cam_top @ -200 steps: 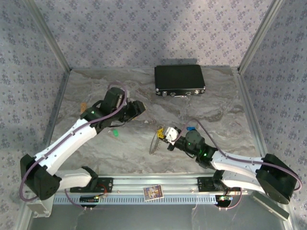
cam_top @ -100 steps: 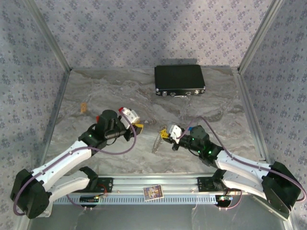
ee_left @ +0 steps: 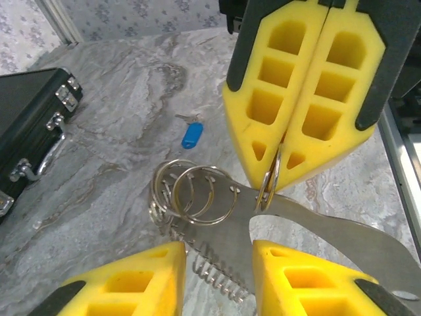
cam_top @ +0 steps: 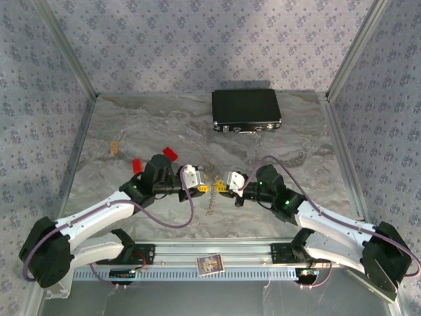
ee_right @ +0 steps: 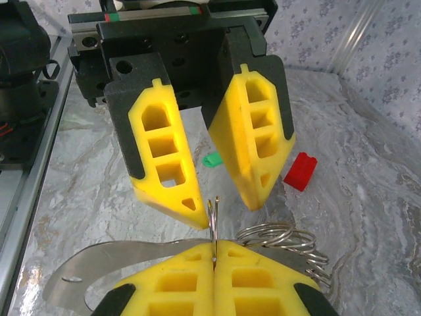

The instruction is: Put the keys on the keyring

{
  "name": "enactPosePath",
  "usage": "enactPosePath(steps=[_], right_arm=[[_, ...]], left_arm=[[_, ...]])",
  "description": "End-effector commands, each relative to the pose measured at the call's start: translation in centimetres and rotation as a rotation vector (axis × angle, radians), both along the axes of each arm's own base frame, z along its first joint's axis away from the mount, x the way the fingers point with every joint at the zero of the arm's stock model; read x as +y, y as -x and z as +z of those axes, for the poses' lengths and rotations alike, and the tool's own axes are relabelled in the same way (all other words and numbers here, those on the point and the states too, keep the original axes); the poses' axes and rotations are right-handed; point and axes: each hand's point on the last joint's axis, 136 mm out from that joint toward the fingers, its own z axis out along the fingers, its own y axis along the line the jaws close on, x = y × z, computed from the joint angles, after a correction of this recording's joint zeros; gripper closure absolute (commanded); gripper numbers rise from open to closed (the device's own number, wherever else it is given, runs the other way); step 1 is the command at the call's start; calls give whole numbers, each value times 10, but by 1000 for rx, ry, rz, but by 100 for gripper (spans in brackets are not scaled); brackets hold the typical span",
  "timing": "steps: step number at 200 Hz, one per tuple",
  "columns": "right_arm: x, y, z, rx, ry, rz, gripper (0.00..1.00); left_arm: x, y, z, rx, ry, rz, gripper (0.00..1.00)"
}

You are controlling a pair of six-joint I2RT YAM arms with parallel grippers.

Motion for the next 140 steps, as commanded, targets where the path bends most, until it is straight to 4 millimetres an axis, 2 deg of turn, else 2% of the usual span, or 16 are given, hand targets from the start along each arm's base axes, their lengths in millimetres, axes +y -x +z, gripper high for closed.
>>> enactPosePath(steps=[1,63,96,140], right_arm=[[7,3,19,-37,-18,47,100],[10,5,15,-46,29,58,100],[10,8,12,-38,49,72,100],[10,5,10,-37,65,55,100]], left_arm=[[-10,12,14,-24,34,-108,70],[-14,20,14,4,40,-148,76],[-13,14,14,-6,30,-117,73],[-13,19,15,12,40,-136,75]])
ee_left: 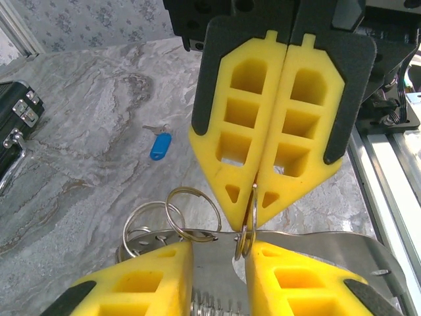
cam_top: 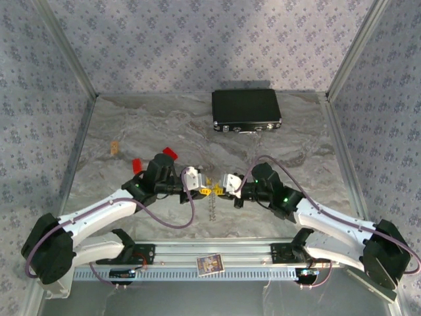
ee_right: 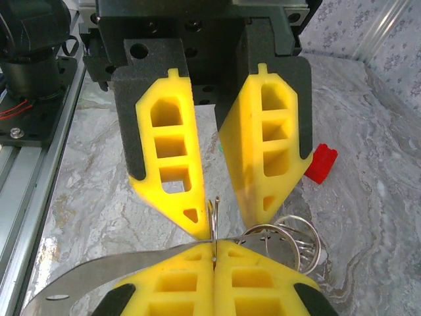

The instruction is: Put the keys on the keyring

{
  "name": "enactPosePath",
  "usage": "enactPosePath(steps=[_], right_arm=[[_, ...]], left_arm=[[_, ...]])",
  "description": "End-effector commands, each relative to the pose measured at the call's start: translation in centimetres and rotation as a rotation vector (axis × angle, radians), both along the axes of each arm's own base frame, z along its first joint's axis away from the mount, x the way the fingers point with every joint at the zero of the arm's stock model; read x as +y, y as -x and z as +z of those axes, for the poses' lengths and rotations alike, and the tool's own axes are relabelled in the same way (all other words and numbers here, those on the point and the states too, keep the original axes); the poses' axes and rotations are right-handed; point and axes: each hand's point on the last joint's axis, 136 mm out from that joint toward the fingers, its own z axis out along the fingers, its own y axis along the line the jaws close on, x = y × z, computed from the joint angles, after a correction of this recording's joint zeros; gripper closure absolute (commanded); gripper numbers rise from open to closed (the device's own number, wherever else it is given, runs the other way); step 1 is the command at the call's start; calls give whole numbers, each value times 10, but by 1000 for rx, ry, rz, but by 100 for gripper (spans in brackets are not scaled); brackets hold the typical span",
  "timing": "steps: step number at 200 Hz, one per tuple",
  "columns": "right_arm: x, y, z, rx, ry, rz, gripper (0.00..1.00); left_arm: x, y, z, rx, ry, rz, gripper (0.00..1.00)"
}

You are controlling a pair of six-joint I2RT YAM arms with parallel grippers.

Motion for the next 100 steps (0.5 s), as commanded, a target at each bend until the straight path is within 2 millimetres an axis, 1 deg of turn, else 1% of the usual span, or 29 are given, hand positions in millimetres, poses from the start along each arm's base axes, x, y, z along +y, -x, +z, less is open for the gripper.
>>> enactPosePath(steps=[1,9,28,100], right_arm=[[5,-3,16,-41,-13,6,100],[6,-3,16,-41,-12,4,100],[8,-4,17,-40,-12,6,100],[13,-3,17,-25,-10,13,100]], left_arm=[[-6,6,16,-14,32,-47,76],[-6,6,16,-12,35,-50,76],[-7,9,18,-10,42,-62,82],[-8,13,23,-5,62,-76,83]])
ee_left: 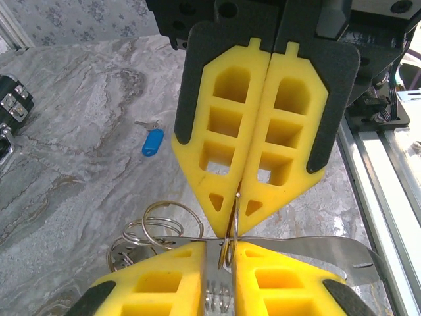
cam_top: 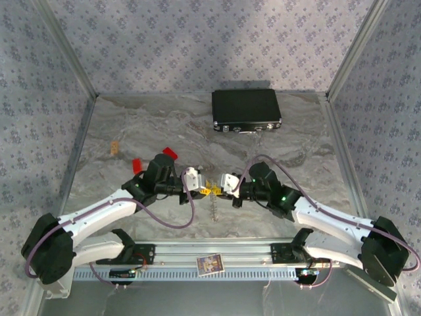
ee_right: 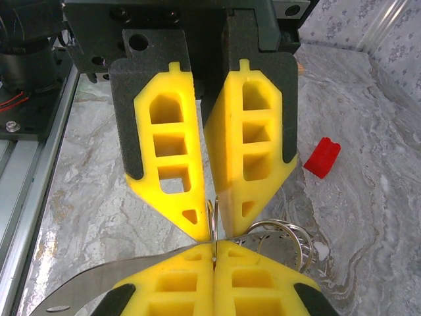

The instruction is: Put the keys on the keyring

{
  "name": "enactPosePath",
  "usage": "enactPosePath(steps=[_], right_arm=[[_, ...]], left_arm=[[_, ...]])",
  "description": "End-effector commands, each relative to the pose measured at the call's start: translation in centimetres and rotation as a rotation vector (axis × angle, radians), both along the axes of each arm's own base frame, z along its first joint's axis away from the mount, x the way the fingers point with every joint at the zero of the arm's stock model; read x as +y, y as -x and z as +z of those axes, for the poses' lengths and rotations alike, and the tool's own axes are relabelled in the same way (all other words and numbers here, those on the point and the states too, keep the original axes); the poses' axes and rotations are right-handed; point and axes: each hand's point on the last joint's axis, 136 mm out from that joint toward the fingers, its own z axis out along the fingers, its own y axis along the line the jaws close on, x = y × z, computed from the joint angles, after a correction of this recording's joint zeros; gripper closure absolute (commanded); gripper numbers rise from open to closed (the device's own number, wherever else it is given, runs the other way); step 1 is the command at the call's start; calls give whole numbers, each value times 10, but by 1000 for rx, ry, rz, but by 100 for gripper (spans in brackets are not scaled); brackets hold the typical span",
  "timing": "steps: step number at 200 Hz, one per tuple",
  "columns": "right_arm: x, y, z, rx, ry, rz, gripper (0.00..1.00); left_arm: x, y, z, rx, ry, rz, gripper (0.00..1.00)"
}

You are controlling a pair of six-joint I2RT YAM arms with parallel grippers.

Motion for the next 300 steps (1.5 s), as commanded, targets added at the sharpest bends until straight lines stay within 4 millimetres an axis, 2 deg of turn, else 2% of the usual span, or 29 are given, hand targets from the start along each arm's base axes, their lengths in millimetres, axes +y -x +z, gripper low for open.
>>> enactPosePath(steps=[1,46,62,72,94,114,140,165,189,209,225,238,259,300], right_arm=[[9,-1,21,-32,-38,16,100],[11,-2,22,-26,-37,13,100],[10,-2,21,-23,-34,11,100],[10,-1,21,-21,-32,12,100],[8,-1,19,-16,-29,10,100],[7,0,21,-14,-38,10,90],[4,2,22,-13,-50,13,88],[2,2,22,-10,-48,10,90],[3,3,21,-2,-48,18,100],[4,4,19,4,-39,21,100],[4,4,17,9,-34,22,100],[3,4,17,9,-34,21,100],[3,3,17,8,-34,18,100],[4,2,17,11,-35,12,100]], left_arm=[[-9,9,26,-27,72,-64,83],[-11,13,33,-26,91,-72,84],[-10,13,34,-36,92,-70,96],[-9,12,34,-44,92,-62,100],[-7,12,33,-56,93,-54,100],[-6,12,29,-56,84,-51,100],[-5,13,25,-57,77,-54,100],[-5,14,22,-54,73,-57,100],[-5,14,23,-55,75,-63,100],[-6,13,24,-53,72,-60,100],[-6,11,27,-47,78,-49,82],[-6,11,28,-44,81,-47,77],[-6,13,27,-37,84,-53,76],[-6,15,26,-31,89,-58,83]])
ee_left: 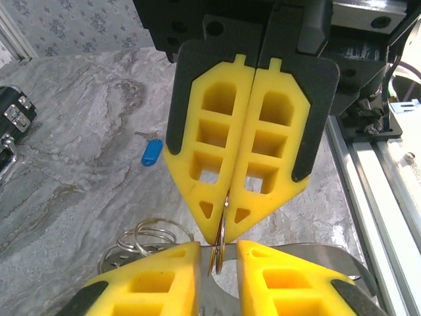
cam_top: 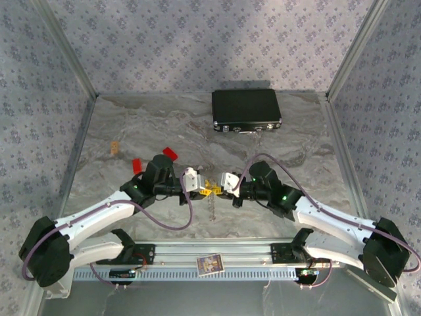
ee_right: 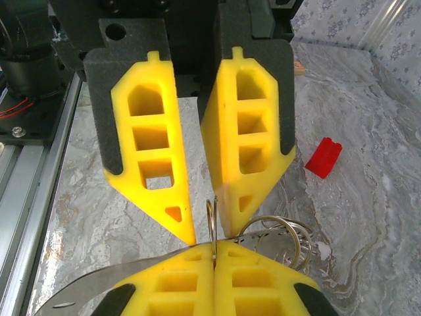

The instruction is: Put the keys on the keyring

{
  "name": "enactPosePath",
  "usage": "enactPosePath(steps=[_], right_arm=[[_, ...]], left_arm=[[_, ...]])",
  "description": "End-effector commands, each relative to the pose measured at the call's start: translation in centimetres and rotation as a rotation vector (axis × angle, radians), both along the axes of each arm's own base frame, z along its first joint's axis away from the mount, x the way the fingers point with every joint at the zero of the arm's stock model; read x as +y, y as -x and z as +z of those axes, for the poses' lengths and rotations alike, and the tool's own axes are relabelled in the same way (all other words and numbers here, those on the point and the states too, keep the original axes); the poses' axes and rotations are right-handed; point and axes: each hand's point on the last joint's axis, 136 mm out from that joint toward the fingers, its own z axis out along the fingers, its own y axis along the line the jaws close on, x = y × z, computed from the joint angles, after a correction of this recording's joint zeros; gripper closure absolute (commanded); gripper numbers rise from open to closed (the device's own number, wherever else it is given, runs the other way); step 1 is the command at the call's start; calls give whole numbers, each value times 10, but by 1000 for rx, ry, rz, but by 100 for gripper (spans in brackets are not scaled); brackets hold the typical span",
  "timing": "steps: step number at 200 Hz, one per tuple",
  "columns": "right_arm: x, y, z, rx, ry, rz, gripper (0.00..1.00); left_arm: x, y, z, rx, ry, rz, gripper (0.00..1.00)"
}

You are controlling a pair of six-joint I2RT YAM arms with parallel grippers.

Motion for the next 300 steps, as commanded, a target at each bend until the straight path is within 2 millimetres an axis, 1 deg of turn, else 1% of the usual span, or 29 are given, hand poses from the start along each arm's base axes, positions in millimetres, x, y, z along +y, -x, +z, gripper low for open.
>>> enactPosePath(steps=[1,33,64,90,116,136,138,143,148,154,174,191,199,216,237,252,262,271,288,300], right_arm=[[5,0,12,-7,-32,15,100],[4,1,12,-5,-35,14,100],[8,1,18,-4,-65,25,100],[10,1,22,-3,-80,33,100],[12,2,22,6,-89,40,100],[10,2,20,17,-85,26,100],[9,1,20,19,-84,22,98],[8,1,18,27,-77,13,89],[5,0,16,34,-69,-1,79],[0,-1,12,39,-55,-19,73],[-19,-1,-1,69,3,-83,64],[-34,-2,-5,101,35,-153,62],[-38,-4,-4,110,35,-193,60],[-45,-11,0,151,24,-278,60],[-62,-35,4,223,-3,-500,61],[-80,-51,2,313,-15,-687,62],[-94,-58,-5,378,3,-801,62],[-105,-62,-12,471,-3,-915,62],[-129,-65,-33,588,78,-1075,62],[-144,-69,-44,662,122,-1171,62]], left_arm=[[-5,9,16,-26,59,-53,83],[-2,7,14,-41,57,-27,83],[-2,8,12,-30,57,-32,88],[-3,7,10,-30,52,-29,89],[-2,7,9,-34,51,-29,94],[-2,6,11,-43,53,-22,100],[-2,5,11,-45,53,-20,100],[-2,5,11,-50,54,-16,100],[-1,4,13,-61,54,-10,100],[0,4,14,-73,55,-6,100],[3,2,15,-128,50,14,100],[5,-1,16,-171,45,35,100],[6,-3,17,-183,45,44,100],[8,-6,16,-191,36,62,100],[10,-9,14,-177,18,94,100],[11,-13,14,-155,10,121,100],[11,-13,15,-138,6,131,100],[11,-15,17,-124,5,146,100],[12,-19,19,-95,-8,177,100],[13,-20,20,-84,-17,189,100]])
